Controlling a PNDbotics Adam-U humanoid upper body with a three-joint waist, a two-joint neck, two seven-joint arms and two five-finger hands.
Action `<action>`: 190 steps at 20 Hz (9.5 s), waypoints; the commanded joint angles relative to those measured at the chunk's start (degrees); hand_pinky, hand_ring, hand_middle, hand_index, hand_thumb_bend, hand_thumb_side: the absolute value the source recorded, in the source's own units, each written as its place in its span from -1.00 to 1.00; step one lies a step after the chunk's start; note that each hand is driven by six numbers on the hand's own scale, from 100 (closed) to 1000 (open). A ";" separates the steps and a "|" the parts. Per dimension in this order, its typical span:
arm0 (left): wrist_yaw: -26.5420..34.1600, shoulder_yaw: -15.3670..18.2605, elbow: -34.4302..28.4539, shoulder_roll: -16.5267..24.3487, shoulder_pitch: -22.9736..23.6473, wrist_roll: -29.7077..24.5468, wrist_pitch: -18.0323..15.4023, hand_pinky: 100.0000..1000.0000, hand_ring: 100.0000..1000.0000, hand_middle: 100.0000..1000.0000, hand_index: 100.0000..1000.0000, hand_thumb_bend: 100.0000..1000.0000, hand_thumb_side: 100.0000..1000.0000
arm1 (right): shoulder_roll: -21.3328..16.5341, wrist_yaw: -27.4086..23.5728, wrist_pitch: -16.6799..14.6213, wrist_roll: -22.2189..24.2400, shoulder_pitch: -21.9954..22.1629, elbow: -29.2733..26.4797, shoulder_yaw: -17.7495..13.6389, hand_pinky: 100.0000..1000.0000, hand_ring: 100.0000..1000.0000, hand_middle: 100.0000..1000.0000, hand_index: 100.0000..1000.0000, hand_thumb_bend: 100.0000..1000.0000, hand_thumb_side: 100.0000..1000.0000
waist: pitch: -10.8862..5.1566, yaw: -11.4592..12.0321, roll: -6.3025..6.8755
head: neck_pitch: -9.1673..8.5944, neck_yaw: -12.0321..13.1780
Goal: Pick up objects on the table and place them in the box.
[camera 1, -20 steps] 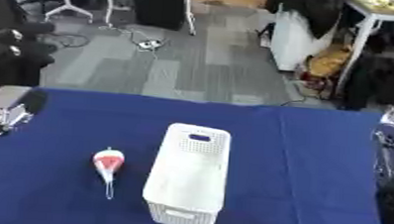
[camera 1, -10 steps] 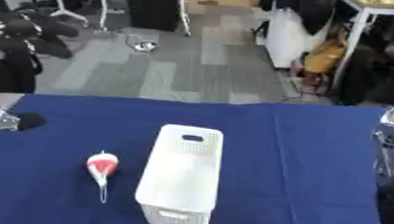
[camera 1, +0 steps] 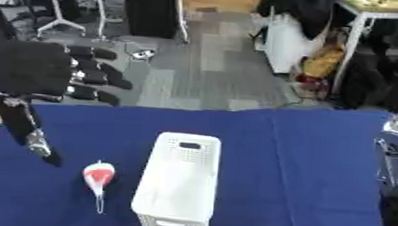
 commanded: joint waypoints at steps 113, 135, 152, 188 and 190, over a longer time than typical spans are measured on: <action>-36.92 -2.31 36.83 -20.12 -7.21 23.27 -7.56 1.00 0.80 0.86 1.00 0.18 1.00 | 0.95 -3.21 1.76 0.60 -1.49 -0.82 0.55 -0.62 -0.32 -0.38 0.05 -1.00 1.00 | -0.58 -1.37 -0.30 | 0.40 0.66; -49.21 2.94 44.56 -23.11 -7.67 23.27 -7.56 1.00 0.79 0.87 1.00 0.06 0.95 | 1.02 -3.48 2.09 0.37 -1.47 -0.82 0.49 -0.63 -0.33 -0.41 0.03 -1.00 1.00 | -0.57 -1.36 -0.50 | 0.62 0.51; -40.15 3.16 43.17 -23.70 -7.37 23.27 -7.56 -0.20 -0.51 -0.38 -0.23 -1.00 0.75 | 1.01 -3.88 2.33 0.44 -1.49 -0.82 0.59 -0.64 -0.34 -0.42 0.03 -1.00 1.00 | -0.59 -1.43 -0.51 | 0.65 0.50; -6.21 0.95 24.39 -14.18 -6.33 23.27 -7.56 -1.00 -1.00 -1.00 -0.84 -1.00 0.24 | 0.61 -3.98 2.42 0.39 -1.33 -0.82 0.58 -0.64 -0.34 -0.42 0.02 -1.00 1.00 | -0.67 -1.16 -0.25 | 0.72 0.22; -2.27 1.21 22.83 -14.66 -6.63 23.27 -7.56 -1.00 -1.00 -1.00 -0.84 -1.00 0.24 | 0.63 -4.00 2.41 0.37 -1.34 -0.82 0.56 -0.64 -0.34 -0.42 0.02 -1.00 1.00 | -0.66 -1.22 -0.28 | 0.72 0.20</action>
